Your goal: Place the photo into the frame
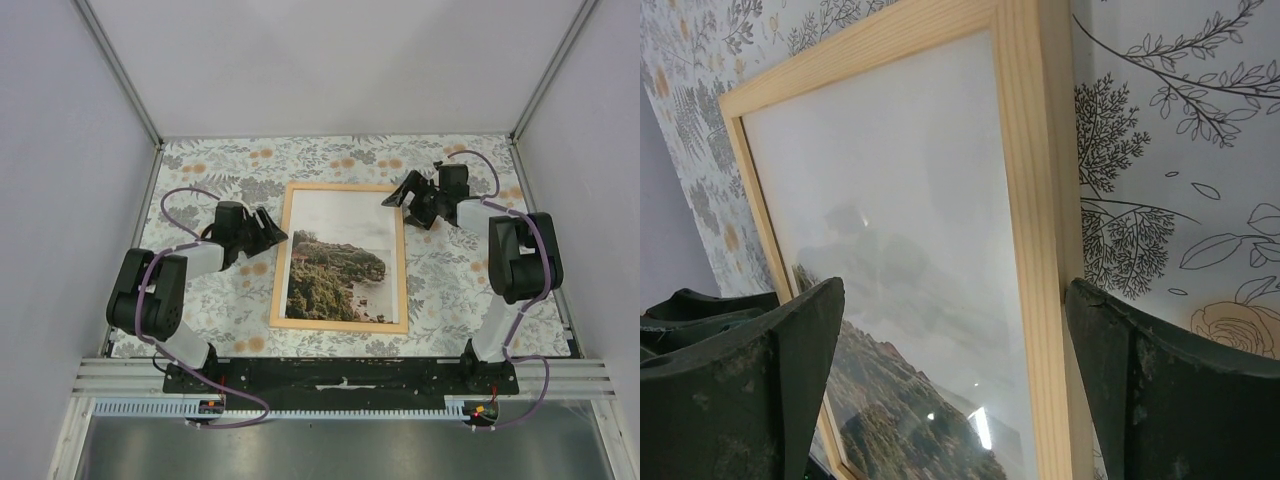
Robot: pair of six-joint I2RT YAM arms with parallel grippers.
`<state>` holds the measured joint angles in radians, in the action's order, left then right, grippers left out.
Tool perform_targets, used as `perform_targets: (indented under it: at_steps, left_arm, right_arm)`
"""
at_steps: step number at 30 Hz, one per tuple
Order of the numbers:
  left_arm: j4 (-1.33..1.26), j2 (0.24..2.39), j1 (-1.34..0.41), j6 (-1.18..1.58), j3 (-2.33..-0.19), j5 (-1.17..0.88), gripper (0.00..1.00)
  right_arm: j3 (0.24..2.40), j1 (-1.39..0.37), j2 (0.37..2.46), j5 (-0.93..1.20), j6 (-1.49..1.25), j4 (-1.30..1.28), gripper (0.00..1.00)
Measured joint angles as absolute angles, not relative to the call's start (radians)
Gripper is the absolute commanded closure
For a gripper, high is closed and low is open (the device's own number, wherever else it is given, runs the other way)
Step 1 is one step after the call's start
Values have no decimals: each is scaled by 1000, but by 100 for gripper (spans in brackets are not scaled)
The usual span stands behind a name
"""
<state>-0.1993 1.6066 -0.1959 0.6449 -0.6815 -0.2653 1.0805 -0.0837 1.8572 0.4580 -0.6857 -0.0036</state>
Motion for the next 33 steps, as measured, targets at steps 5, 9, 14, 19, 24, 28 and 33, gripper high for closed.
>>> perform_targets:
  at_steps: [5,9,14,19,24,28,33]
  left_arm:
    - [-174,1592,-234,642,-682,-230,26]
    - [-166,1587,-265,642,-682,-215,26]
    - [-161,1584,-276,642,-682,-200,26]
    - [-109,1584,-278,639,-708,-179,26]
    - [74,1581,-276,600,-811,-97,24]
    - [216,1543,-276,547,-932,-37,5]
    - [324,1436,-277,504,-1031,-16,3]
  right_arm:
    - [1127,-104,1883,451,-678,-41,2]
    - [1163,-128,1913,445,-675,-53,2]
    - [1188,-141,1924,420,-662,-88,2]
    - [1190,-147,1924,400,-654,-123,2]
    - [1212,-142,1917,353,-626,-206,2]
    - [1220,-117,1846,309,-595,-301,2]
    - [1214,-102,1628,268,-547,-406,2]
